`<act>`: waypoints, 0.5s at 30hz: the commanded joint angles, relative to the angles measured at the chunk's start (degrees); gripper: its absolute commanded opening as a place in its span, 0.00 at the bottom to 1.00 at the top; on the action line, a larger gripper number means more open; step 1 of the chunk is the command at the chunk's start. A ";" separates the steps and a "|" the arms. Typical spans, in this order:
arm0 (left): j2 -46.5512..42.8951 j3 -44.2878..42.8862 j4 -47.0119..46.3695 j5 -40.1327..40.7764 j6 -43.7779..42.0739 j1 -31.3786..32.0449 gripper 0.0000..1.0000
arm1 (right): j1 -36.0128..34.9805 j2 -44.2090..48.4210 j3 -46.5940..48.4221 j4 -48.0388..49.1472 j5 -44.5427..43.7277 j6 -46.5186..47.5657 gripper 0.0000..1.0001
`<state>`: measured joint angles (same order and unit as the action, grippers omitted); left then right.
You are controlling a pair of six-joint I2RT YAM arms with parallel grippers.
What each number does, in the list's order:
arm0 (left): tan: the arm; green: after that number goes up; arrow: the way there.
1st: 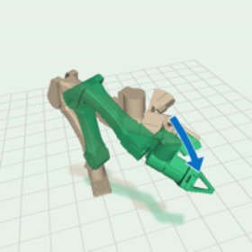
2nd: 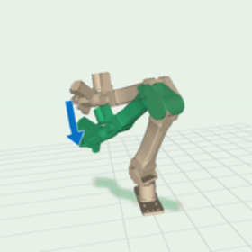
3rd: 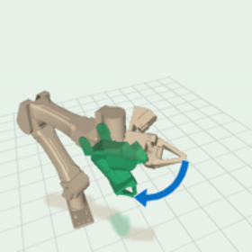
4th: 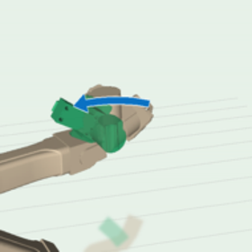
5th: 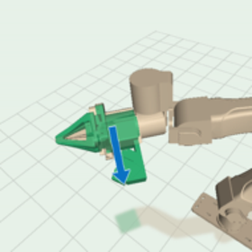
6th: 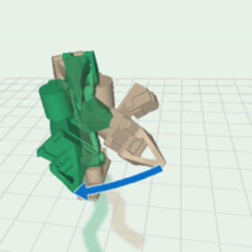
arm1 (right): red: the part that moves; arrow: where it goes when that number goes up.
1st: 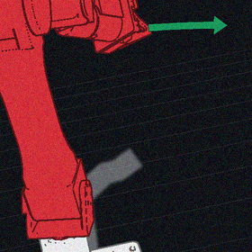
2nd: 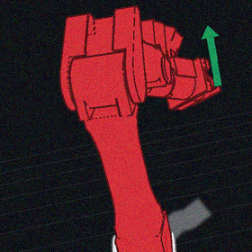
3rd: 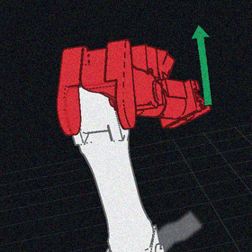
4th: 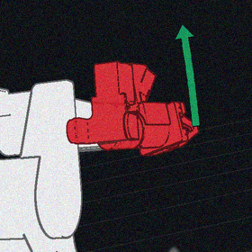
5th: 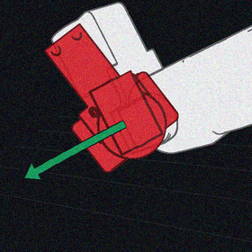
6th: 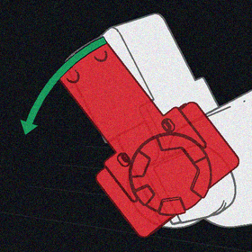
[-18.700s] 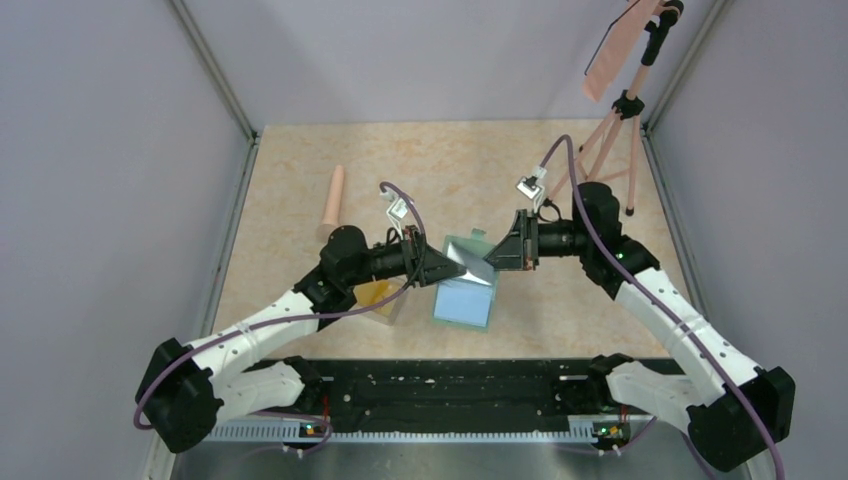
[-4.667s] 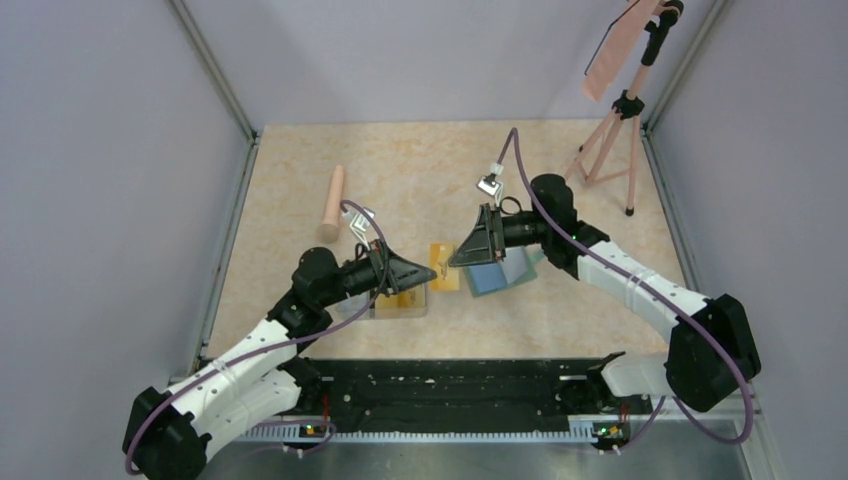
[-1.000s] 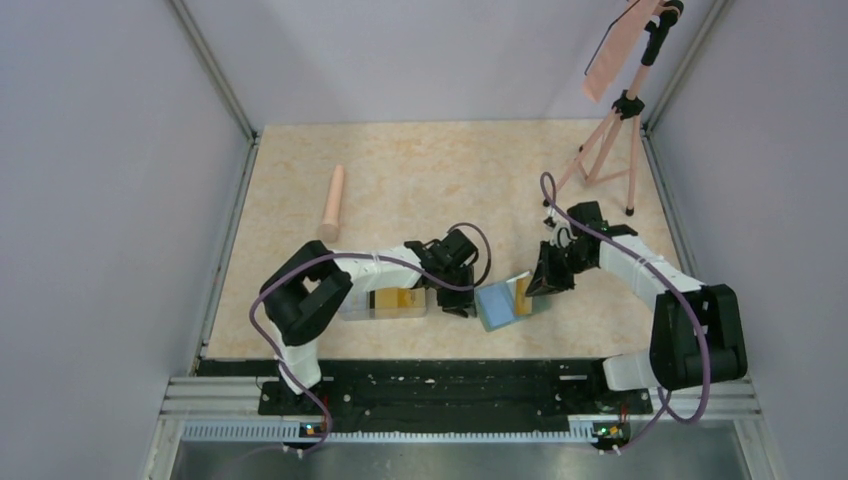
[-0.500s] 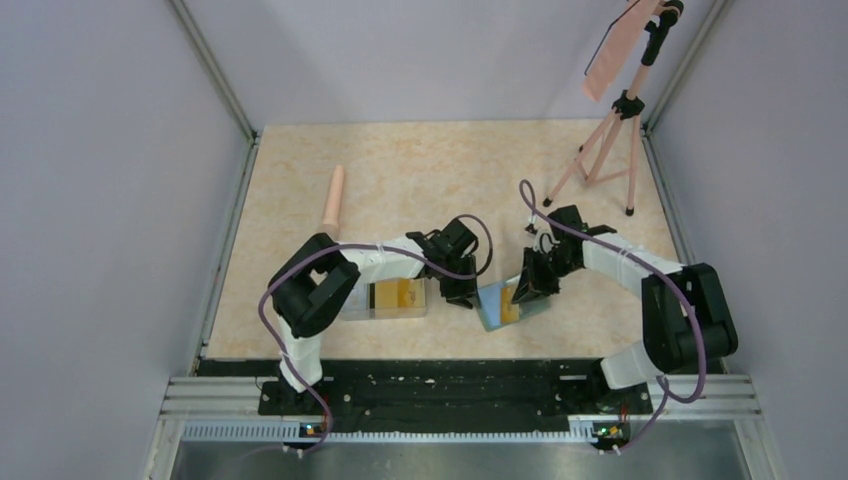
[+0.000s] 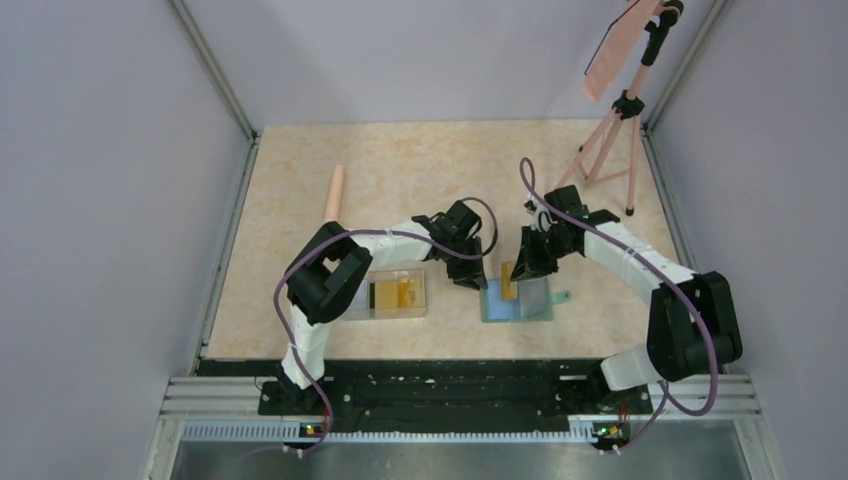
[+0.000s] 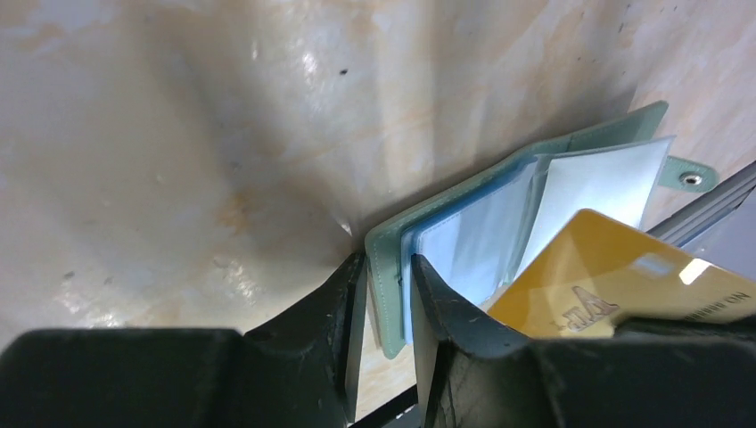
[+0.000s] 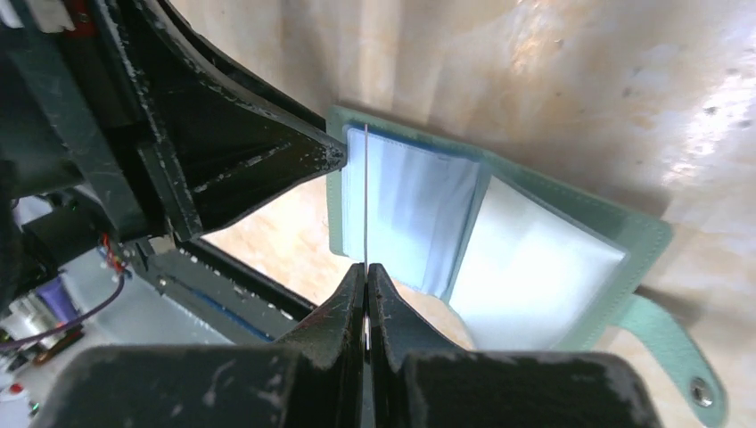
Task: Put the credit cards into the card holder
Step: Insert the credit card into the card holder.
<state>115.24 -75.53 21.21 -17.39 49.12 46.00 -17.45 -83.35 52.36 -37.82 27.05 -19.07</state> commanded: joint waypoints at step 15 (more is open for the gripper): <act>-4.67 2.98 5.78 5.51 -3.35 -0.38 0.34 | 3.10 1.19 1.35 -6.54 -9.76 1.78 0.00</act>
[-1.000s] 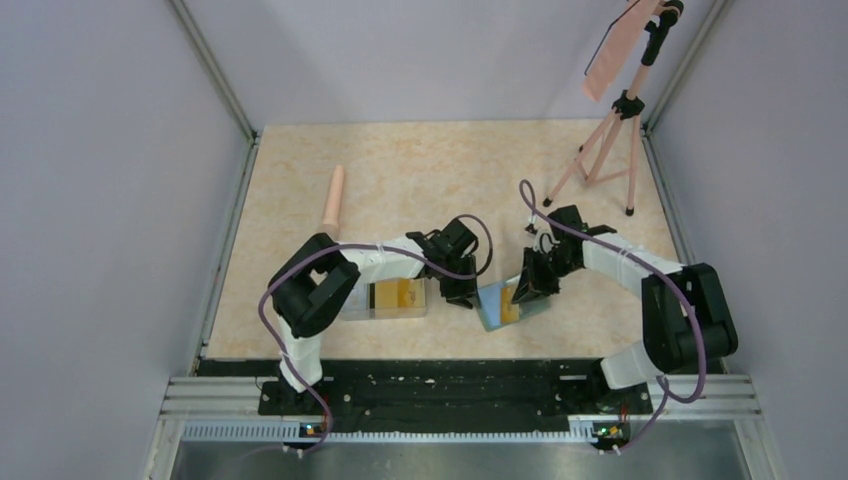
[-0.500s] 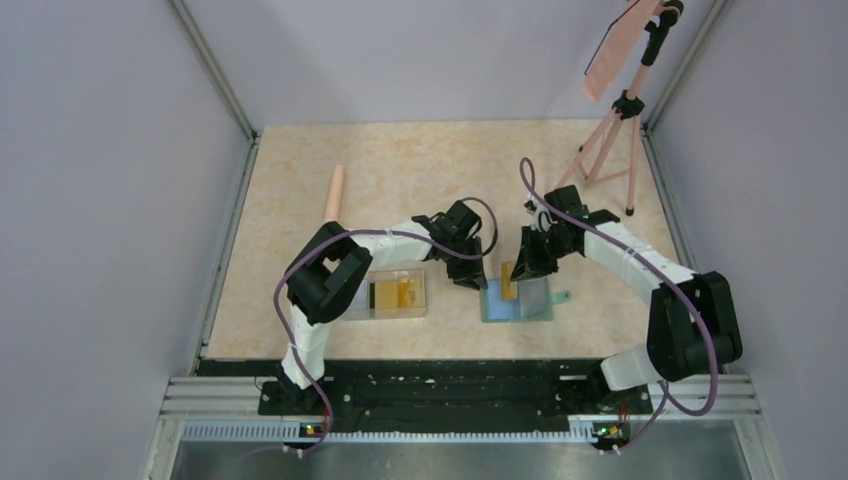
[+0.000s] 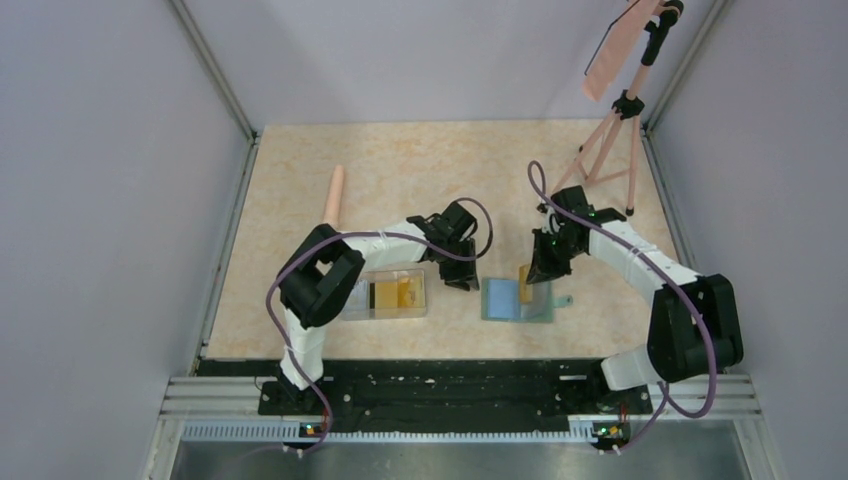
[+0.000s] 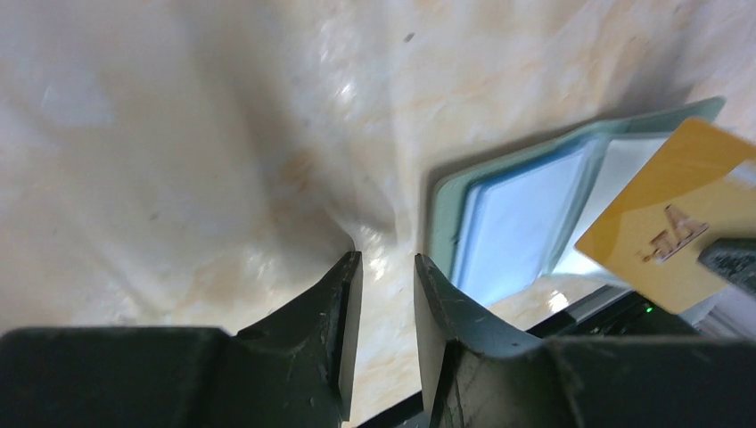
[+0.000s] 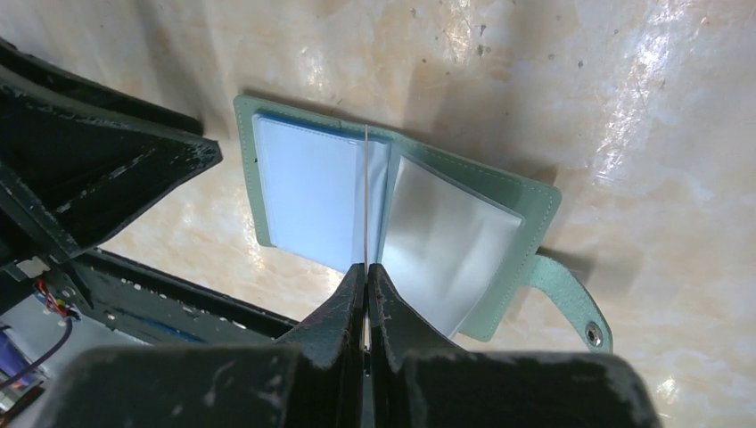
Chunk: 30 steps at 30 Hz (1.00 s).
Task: Put the credit cards into the card holder
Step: Insert the credit card into the card holder.
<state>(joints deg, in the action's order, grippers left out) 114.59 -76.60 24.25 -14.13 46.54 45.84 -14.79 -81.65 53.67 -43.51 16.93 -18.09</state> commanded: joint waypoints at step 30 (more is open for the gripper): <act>-5.28 10.18 0.23 -0.59 3.75 0.85 0.25 | 0.42 -3.17 -10.55 13.85 18.43 -2.82 0.00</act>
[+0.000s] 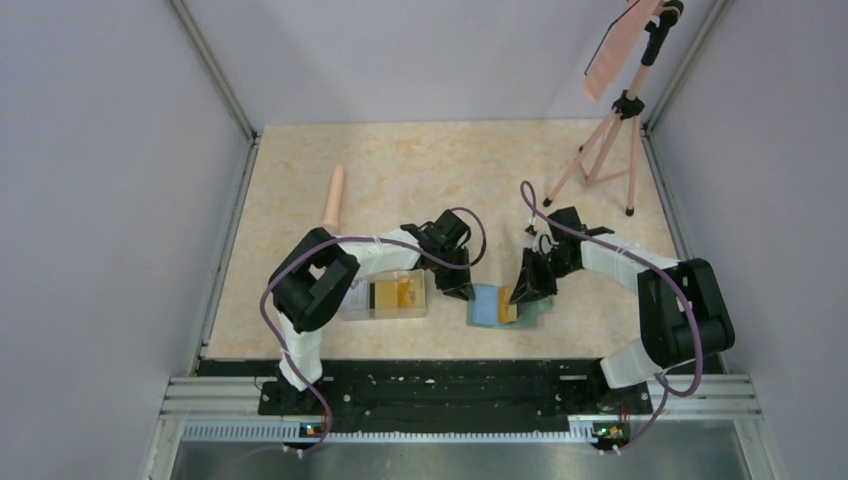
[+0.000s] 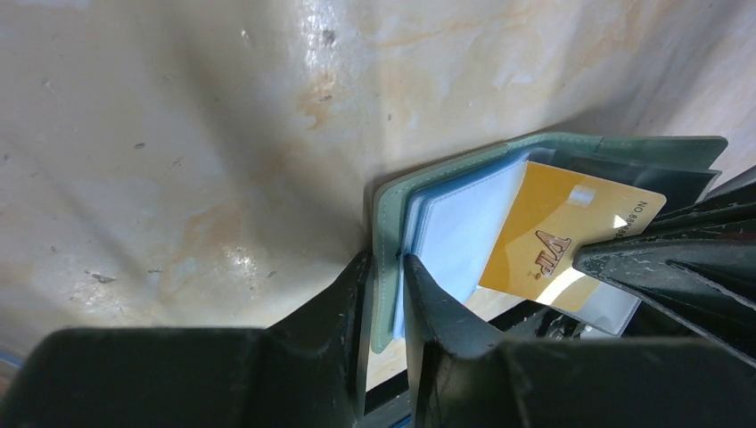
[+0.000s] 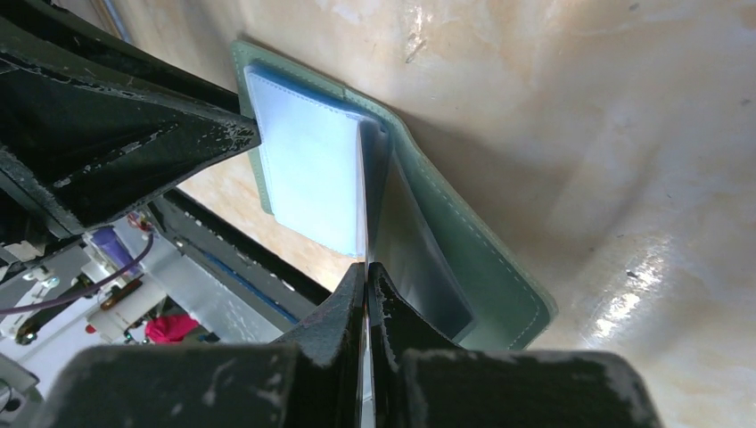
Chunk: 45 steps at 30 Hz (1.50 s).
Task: Put the credit cards into the card holder
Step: Insert the credit card into the card holder.
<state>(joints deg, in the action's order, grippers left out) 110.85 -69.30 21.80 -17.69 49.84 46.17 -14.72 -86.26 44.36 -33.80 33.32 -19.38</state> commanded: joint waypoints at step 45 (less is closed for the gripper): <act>-1.95 4.77 4.61 4.60 0.78 3.49 0.04 | -1.57 2.06 -7.07 17.19 8.32 -5.39 0.00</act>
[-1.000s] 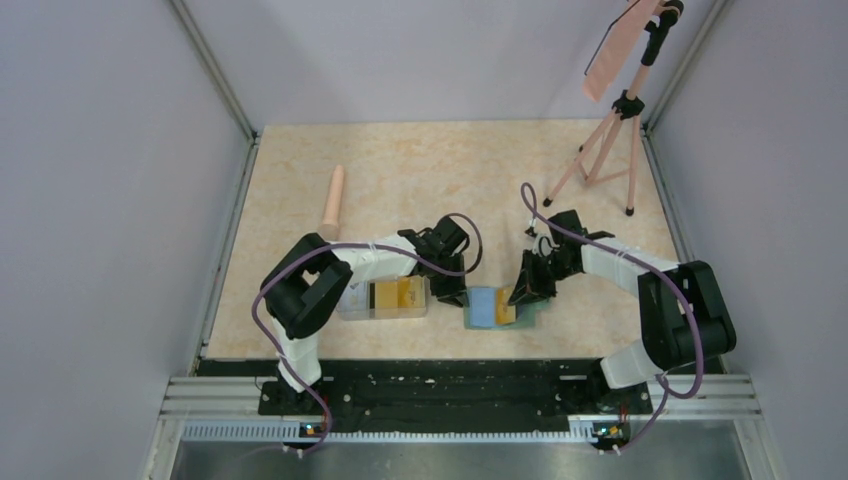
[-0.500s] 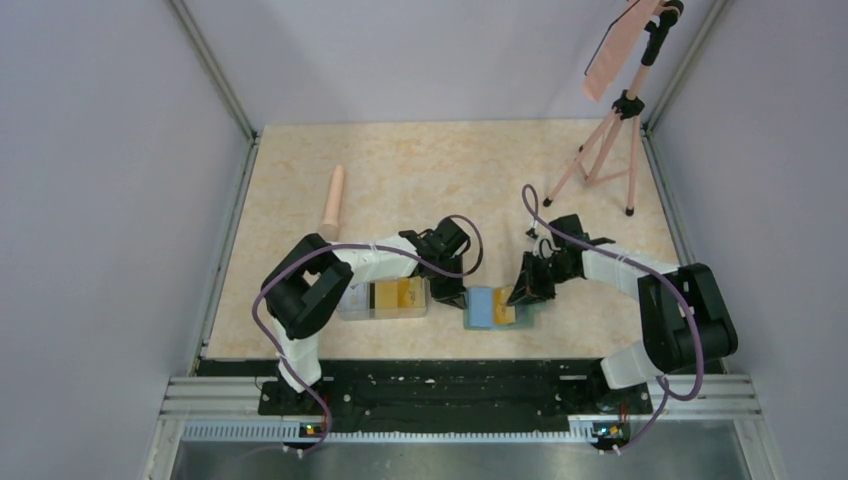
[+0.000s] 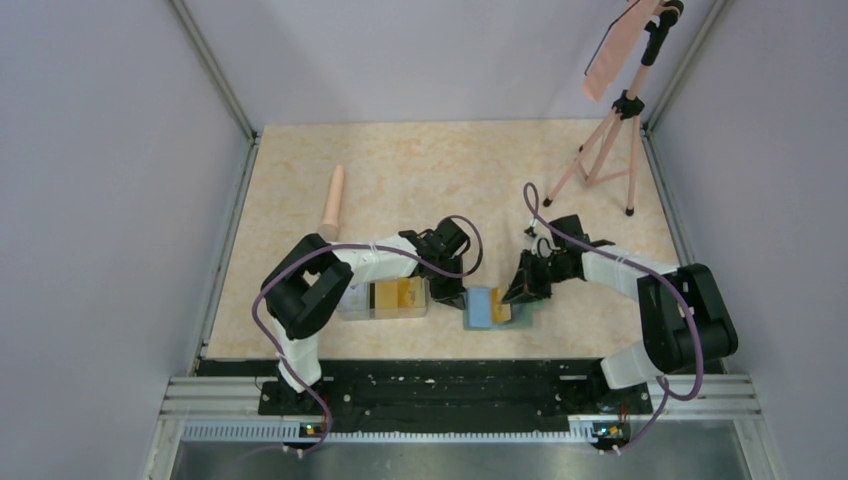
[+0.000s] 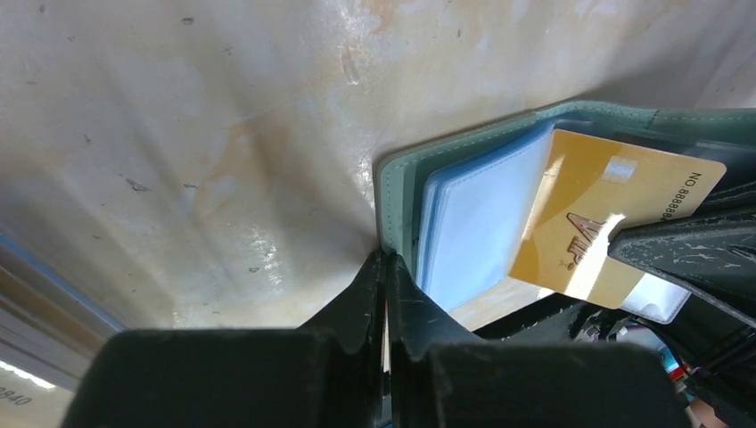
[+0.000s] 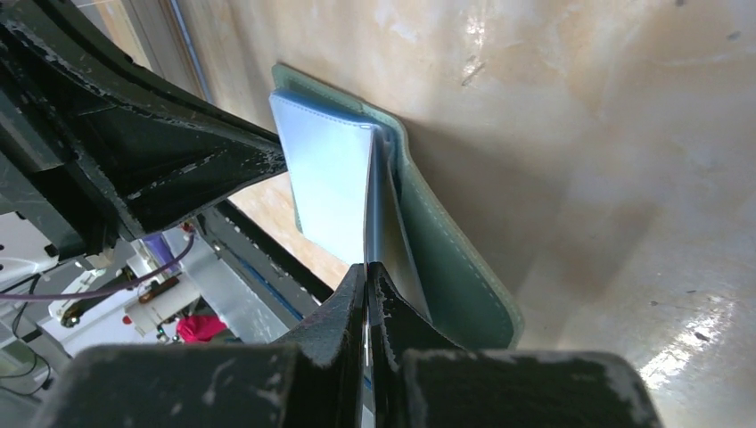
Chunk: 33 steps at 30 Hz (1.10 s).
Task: Put the credit cards into the card holder
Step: Insert the credit card into the card holder.
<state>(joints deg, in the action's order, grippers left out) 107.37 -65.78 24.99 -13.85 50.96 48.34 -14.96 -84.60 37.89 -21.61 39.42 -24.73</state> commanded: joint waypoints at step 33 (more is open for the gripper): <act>3.23 -0.57 2.22 0.31 -0.87 1.59 0.01 | -4.00 -1.91 -1.17 3.50 -0.78 -1.90 0.01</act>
<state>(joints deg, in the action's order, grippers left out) 107.90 -66.46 25.80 -14.11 50.87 48.69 -16.84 -86.39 36.40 -17.78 41.10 -25.78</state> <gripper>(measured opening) 0.019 0.005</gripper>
